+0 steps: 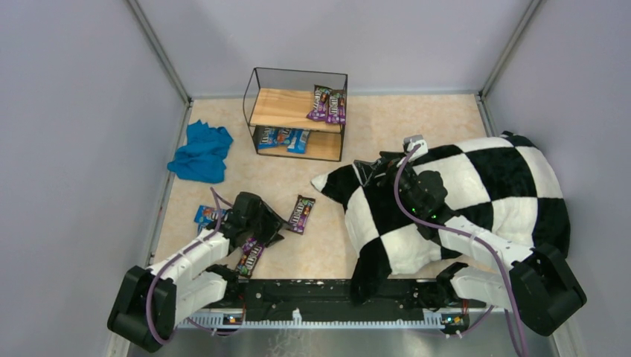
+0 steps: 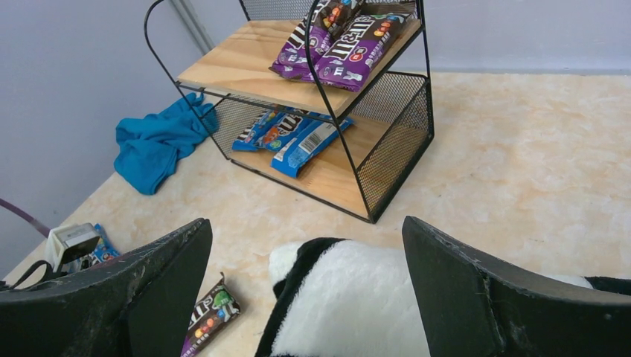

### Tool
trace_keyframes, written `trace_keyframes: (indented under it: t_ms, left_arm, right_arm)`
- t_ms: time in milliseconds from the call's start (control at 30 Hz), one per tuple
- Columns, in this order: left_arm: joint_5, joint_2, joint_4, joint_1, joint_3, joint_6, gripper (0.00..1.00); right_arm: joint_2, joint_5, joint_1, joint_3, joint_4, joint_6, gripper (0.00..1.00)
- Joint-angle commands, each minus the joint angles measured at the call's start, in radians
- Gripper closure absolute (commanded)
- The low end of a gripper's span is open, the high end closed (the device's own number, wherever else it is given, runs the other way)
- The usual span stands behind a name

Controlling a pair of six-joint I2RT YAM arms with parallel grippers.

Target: Place and organize the candy bags onto the shelf

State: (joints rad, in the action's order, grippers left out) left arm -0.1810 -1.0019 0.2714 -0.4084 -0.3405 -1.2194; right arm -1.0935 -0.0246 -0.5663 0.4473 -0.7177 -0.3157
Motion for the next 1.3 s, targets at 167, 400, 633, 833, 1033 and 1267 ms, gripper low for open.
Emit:
trace_keyframes:
  t_ms: [167,400,633,833,1033,1267]
  left_arm:
    - [-0.04,-0.096,-0.141,0.016,0.026,-0.108,0.51]
    - [-0.013,-0.092,-0.174,0.035,0.063,-0.116,0.64]
    - [-0.064,-0.076,-0.278,0.073,0.119,-0.129,1.0]
    - [-0.104,0.017,-0.156,0.08,0.034,-0.078,1.0]
    - [-0.128,0.186,0.009,0.09,-0.144,0.005,1.0]
    - [0.001,0.076,0.246,0.095,-0.633,0.274,1.0]
  right_arm:
    - [0.011,0.0,0.01,0.008,-0.058,-0.002,0.01]
    - [0.012,-0.003,0.01,0.007,-0.059,-0.001,0.01]
    - [0.012,-0.003,0.01,0.007,-0.06,0.0,0.01]
    - [0.012,-0.007,0.011,0.008,-0.058,0.003,0.01]
    - [0.012,-0.006,0.013,0.008,-0.059,0.002,0.01]
    - [0.011,0.002,0.015,0.005,-0.062,-0.004,0.01]
